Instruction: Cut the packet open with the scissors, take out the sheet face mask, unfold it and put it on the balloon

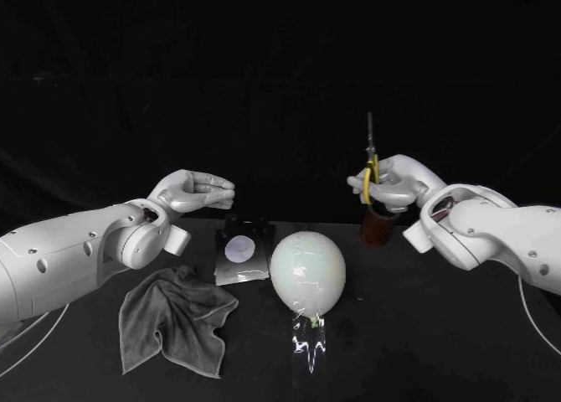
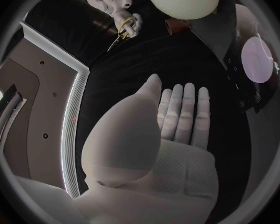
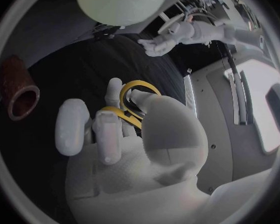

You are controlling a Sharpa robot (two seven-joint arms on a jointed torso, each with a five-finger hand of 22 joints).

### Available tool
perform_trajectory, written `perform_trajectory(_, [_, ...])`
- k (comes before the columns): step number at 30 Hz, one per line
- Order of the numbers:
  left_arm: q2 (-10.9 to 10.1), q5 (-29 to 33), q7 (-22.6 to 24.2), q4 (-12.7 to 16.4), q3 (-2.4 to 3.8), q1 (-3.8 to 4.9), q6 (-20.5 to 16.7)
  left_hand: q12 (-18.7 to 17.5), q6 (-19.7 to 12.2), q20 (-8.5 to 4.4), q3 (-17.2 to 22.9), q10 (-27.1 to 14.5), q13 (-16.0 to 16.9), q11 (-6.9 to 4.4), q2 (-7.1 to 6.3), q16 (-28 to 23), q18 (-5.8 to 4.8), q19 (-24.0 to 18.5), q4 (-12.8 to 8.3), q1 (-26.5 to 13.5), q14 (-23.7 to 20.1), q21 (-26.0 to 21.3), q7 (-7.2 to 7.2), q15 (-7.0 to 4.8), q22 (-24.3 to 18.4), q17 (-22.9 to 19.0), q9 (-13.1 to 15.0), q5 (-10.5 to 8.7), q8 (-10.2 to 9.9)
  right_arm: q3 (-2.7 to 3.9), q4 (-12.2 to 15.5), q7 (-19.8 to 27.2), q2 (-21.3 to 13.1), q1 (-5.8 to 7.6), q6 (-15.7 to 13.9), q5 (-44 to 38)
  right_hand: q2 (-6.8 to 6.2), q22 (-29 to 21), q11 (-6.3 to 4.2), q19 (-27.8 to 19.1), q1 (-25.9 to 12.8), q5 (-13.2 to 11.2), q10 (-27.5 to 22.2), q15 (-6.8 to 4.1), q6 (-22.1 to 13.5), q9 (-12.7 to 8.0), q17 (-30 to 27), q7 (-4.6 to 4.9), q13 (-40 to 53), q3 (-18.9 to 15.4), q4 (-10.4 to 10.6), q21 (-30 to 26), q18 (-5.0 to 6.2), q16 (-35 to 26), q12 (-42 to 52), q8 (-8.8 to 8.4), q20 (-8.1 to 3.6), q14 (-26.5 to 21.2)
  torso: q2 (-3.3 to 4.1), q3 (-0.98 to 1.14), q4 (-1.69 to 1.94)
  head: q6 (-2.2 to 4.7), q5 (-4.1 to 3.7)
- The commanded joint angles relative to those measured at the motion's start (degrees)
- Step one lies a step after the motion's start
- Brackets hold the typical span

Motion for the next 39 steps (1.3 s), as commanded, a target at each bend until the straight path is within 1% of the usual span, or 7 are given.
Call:
perform_trajectory(1, [-0.27,-10.9,5.89,0.93,0.04,-1.34,-5.04,-0.06,-0.33,-0.06,0.08,-1.72,0.0,0.48,-1.08,-1.38,-1.09,-3.24,0.64,0.04,-2.2,-1.95,0.6,0.82,-0.54,-0.6,-0.47,-0.31,-0.62,0.0,3.25,8.94,-2.4,-0.82,-1.21,25.78,0.36,3.55,-5.89,-0.35,1.26,-0.21,13.25,0.53,0.51,-0.94,1.45,0.32,-0.77,3.33,4.29,-0.82,0.91,-0.74,43.31,-1.83,-0.26,3.0,-0.01,-0.03,0.03,-1.44,0.85])
perform_trajectory(7, [-0.35,-21.43,6.52,2.28,-0.01,-3.84,-9.31,-0.04,-2.8,0.25,-0.94,-7.08,-0.03,2.77,-3.16,-5.94,-4.75,-22.58,2.02,-0.51,-9.37,-6.2,0.01,3.52,-1.68,-2.7,-1.66,-0.13,-2.48,-0.03,7.95,10.61,-6.35,-3.13,-0.6,35.37,0.5,2.89,-5.39,-0.7,3.4,-0.2,13.19,0.86,0.78,-3.25,0.16,0.92,-1.44,2.31,3.68,-1.95,1.08,-1.56,42.02,-5.8,-0.14,2.72,-0.1,0.01,0.17,-2.93,2.39])
perform_trajectory(11, [-0.28,-28.01,5.12,3.34,-0.08,-5.36,-12.79,-0.26,-6.84,0.32,-5.38,-12.13,-0.1,3.5,-6.16,-7.46,-6.48,-28.05,5.72,-0.01,-18.25,-6.54,0.5,4.54,-2.01,-5.48,-3.07,-0.12,-4.45,-0.08,10.34,11.01,-8.0,-5.07,-0.09,39.0,0.58,2.81,-5.33,-0.67,3.76,-0.2,13.3,0.94,1.48,-3.96,0.18,1.02,-1.39,1.4,3.77,-2.18,1.1,-1.64,41.76,-6.93,-0.07,2.76,-0.09,0.03,0.15,-3.66,3.36])
perform_trajectory(17, [0.12,-38.01,1.06,3.89,-0.28,-7.14,-15.73,-1.15,-16.16,0.46,-16.57,-28.76,-0.96,1.2,-10.8,-8.46,-6.83,-34.25,7.95,0.97,-33.01,-7.16,-1.1,4.47,-2.58,-9.81,-6.44,0.06,-7.34,-0.12,13.59,11.17,-9.49,-8.11,1.39,41.78,0.77,2.51,-5.35,-0.86,4.28,-0.17,13.2,0.93,2.06,-4.37,-0.03,0.98,-2.18,0.74,3.48,-2.68,1.21,-1.8,40.9,-7.7,-0.05,2.73,-0.2,0.0,0.2,-4.7,4.34])
perform_trajectory(19, [0.27,-40.86,-0.34,3.95,-0.36,-7.74,-16.14,-1.36,-19.26,0.4,-17.67,-34.3,-1.16,-0.6,-11.6,-8.75,-6.79,-38.08,8.09,0.36,-39.32,-7.42,-1.51,2.51,-2.88,-11.57,-7.53,0.11,-8.19,-0.12,14.51,11.17,-9.78,-8.77,1.9,42.19,0.82,2.5,-5.35,-0.85,4.33,-0.17,13.19,0.93,2.11,-4.41,-0.14,0.99,-2.22,0.69,3.46,-2.7,1.22,-1.85,40.83,-7.78,-0.05,2.71,-0.25,0.03,0.13,-4.9,4.53])
perform_trajectory(28, [2.68,-50.0,-5.25,1.4,-0.52,-10.03,-17.65,-1.87,-23.9,0.22,-18.61,-42.8,-1.66,-1.26,-12.25,-9.22,-6.57,-40.19,8.0,-1.26,-45.9,-7.5,-1.82,0.75,-2.97,-13.55,-9.29,0.0,-9.23,-0.15,18.56,11.12,-11.65,-10.55,5.34,42.94,0.92,1.6,-5.27,-1.59,4.89,-0.18,12.74,0.97,2.47,-4.96,-1.72,1.08,-4.18,-0.16,3.11,-4.07,1.51,-2.69,38.84,-8.92,-0.02,2.32,-0.1,-0.1,-0.1,-4.84,4.64])
perform_trajectory(39, [5.36,-52.54,-7.92,-2.15,-0.52,-10.64,-16.32,-1.93,-26.33,-0.02,-18.6,-46.18,-1.78,-1.15,-12.35,-9.21,-6.36,-41.07,7.99,-2.1,-47.53,-7.54,-1.45,0.21,-3.01,-13.97,-10.09,-0.02,-9.82,-0.29,20.85,10.6,-13.24,-10.95,6.18,41.81,1.13,0.83,-5.15,-2.19,5.38,-0.18,12.38,1.07,2.99,-5.62,-2.8,1.2,-5.73,-1.01,2.91,-5.31,1.74,-3.43,36.96,-10.17,0.06,2.03,-0.03,-0.13,-0.42,-4.93,4.44])
